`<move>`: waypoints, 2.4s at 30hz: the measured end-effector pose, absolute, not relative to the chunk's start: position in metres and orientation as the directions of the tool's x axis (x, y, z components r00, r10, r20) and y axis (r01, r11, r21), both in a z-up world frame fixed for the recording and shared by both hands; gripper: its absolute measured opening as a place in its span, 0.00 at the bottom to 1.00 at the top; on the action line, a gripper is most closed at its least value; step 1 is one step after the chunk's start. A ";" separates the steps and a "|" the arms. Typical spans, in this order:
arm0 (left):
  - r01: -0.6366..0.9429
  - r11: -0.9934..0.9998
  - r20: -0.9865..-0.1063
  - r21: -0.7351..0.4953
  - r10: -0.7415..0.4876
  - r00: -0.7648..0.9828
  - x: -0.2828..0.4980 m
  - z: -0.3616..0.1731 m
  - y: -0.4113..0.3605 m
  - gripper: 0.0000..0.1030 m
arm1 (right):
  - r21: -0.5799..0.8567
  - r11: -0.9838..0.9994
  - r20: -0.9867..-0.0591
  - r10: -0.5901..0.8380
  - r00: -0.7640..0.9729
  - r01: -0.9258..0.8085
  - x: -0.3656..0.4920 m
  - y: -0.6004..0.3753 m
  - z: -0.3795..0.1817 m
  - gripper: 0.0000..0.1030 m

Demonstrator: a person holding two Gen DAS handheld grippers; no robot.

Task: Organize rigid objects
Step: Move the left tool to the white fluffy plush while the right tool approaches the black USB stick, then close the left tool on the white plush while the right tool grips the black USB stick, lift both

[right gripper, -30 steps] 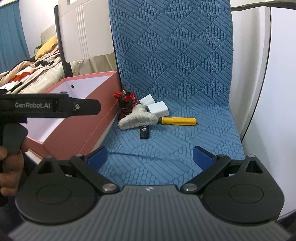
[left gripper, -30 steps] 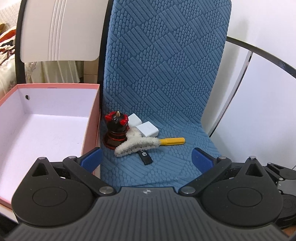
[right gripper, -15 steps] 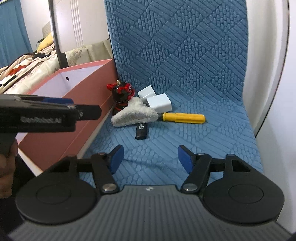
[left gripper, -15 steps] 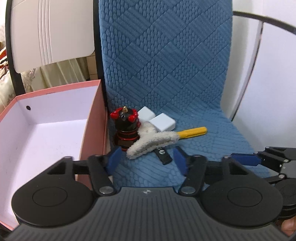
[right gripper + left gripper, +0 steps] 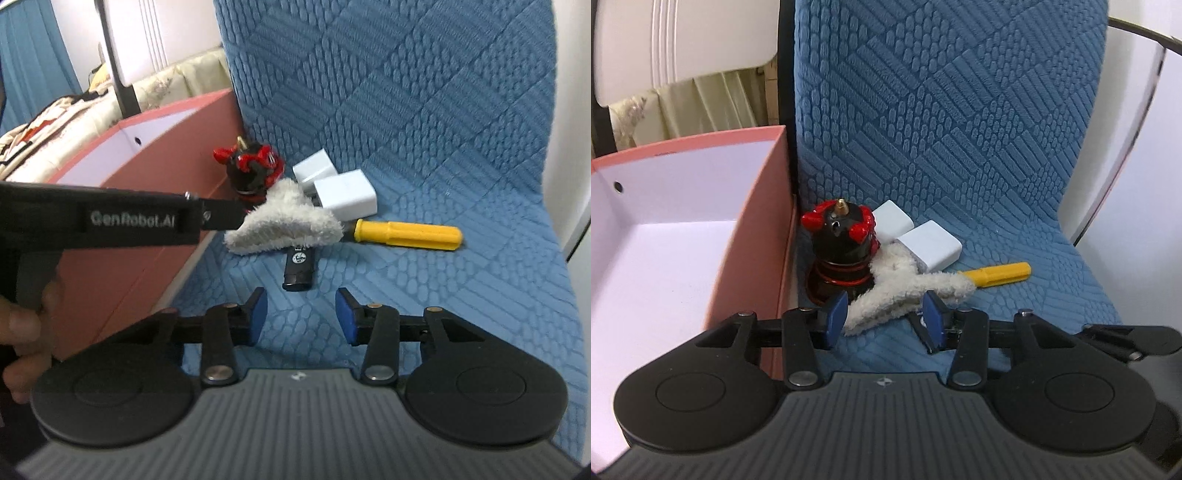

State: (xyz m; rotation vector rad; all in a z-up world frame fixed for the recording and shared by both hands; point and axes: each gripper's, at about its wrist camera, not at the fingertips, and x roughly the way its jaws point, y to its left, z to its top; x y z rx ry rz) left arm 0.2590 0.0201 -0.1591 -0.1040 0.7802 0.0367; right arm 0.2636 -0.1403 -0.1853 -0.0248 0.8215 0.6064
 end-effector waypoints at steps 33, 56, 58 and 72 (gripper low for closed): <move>-0.052 0.991 -0.759 -0.127 -0.063 0.648 0.303 -0.193 0.032 0.33 | 0.106 0.783 -0.706 0.493 0.508 -0.613 0.296 -0.104 -0.209 0.28; -0.093 0.974 -0.755 -0.206 -0.098 0.648 0.224 -0.181 0.022 0.15 | 0.046 0.824 -0.773 0.388 0.502 -0.565 0.245 -0.116 -0.194 0.26; -0.096 0.971 -0.753 -0.220 -0.107 0.649 0.216 -0.180 0.024 0.15 | 0.041 0.827 -0.778 0.378 0.501 -0.561 0.237 -0.119 -0.193 0.26; -0.114 0.948 -0.763 -0.298 -0.165 0.625 0.171 -0.177 0.024 0.15 | 0.033 0.882 -0.793 0.309 0.525 -0.470 0.181 -0.134 -0.177 0.26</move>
